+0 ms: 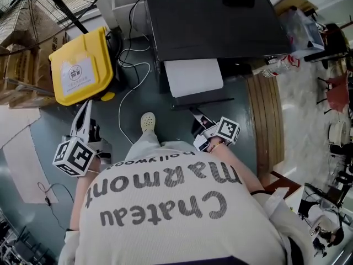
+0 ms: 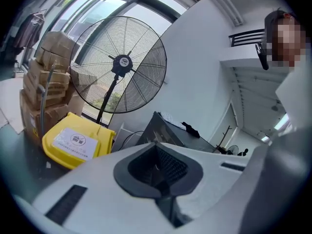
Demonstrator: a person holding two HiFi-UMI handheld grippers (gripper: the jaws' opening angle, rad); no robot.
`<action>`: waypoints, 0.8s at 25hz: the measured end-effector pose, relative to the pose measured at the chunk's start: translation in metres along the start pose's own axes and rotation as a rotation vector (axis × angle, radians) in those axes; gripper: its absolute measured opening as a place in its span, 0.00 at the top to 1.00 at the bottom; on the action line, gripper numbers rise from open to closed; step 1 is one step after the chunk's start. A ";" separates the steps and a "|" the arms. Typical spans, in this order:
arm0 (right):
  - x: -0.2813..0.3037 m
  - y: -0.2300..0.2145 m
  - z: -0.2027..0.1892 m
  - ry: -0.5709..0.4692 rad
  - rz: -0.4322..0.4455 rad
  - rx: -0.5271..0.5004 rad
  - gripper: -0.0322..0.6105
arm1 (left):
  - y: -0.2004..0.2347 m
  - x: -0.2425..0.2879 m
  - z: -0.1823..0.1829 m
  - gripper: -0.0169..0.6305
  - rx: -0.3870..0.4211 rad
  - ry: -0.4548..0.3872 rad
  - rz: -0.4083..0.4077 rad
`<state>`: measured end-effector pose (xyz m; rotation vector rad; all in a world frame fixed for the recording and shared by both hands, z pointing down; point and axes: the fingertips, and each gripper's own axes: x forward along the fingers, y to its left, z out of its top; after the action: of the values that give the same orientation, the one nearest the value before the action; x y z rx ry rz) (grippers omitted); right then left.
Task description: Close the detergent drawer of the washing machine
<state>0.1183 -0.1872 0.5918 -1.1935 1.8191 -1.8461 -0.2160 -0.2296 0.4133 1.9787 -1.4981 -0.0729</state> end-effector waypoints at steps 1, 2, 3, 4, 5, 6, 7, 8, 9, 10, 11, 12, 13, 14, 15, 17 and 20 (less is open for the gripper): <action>0.002 0.002 0.001 -0.003 0.016 -0.004 0.81 | 0.001 -0.001 0.000 0.96 -0.001 -0.001 0.003; 0.002 0.001 0.001 -0.004 0.003 -0.001 0.81 | 0.003 -0.002 0.000 0.96 -0.002 -0.002 0.005; 0.001 -0.002 0.001 -0.005 -0.020 0.003 0.81 | 0.004 -0.003 0.000 0.96 -0.003 -0.004 0.007; 0.002 -0.002 0.001 -0.006 -0.023 0.003 0.81 | 0.005 -0.003 0.000 0.96 -0.003 -0.005 0.007; 0.004 -0.001 0.002 -0.008 -0.009 0.001 0.81 | 0.006 -0.003 0.000 0.96 -0.004 -0.006 0.007; 0.005 0.000 0.002 -0.010 -0.002 -0.001 0.81 | 0.007 -0.003 0.000 0.96 -0.004 -0.007 0.007; 0.005 -0.001 0.003 -0.010 -0.010 -0.001 0.81 | 0.008 -0.004 0.000 0.96 -0.004 -0.009 0.008; 0.004 -0.003 0.003 -0.011 -0.023 0.000 0.81 | 0.008 -0.005 0.000 0.96 -0.003 -0.010 0.009; 0.004 -0.004 0.003 -0.011 -0.040 0.001 0.81 | 0.009 -0.005 0.000 0.96 -0.002 -0.010 0.010; 0.004 -0.005 0.003 -0.013 -0.048 0.002 0.81 | 0.009 -0.005 0.000 0.96 -0.001 -0.010 0.011; 0.005 -0.003 0.003 -0.014 -0.040 0.002 0.81 | 0.009 -0.005 0.000 0.96 0.001 -0.009 0.012; 0.006 -0.002 0.004 -0.016 -0.027 0.001 0.81 | 0.008 -0.005 0.000 0.96 0.002 -0.008 0.013; 0.007 -0.001 0.005 -0.017 -0.022 0.001 0.81 | 0.008 -0.005 0.000 0.96 0.004 -0.008 0.013; 0.008 -0.001 0.006 -0.017 -0.025 0.004 0.81 | 0.008 -0.003 0.001 0.96 0.004 -0.008 0.013; 0.009 0.000 0.007 -0.016 -0.030 0.006 0.81 | 0.007 -0.002 0.002 0.96 0.004 -0.008 0.012; 0.014 0.003 0.009 -0.016 -0.010 0.004 0.81 | 0.007 0.002 0.006 0.96 0.005 -0.010 0.010; 0.021 0.007 0.014 -0.023 0.017 0.003 0.81 | 0.008 0.009 0.009 0.96 0.004 -0.008 0.007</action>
<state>0.1130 -0.2128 0.5912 -1.1891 1.8079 -1.8178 -0.2234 -0.2425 0.4135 1.9786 -1.5118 -0.0747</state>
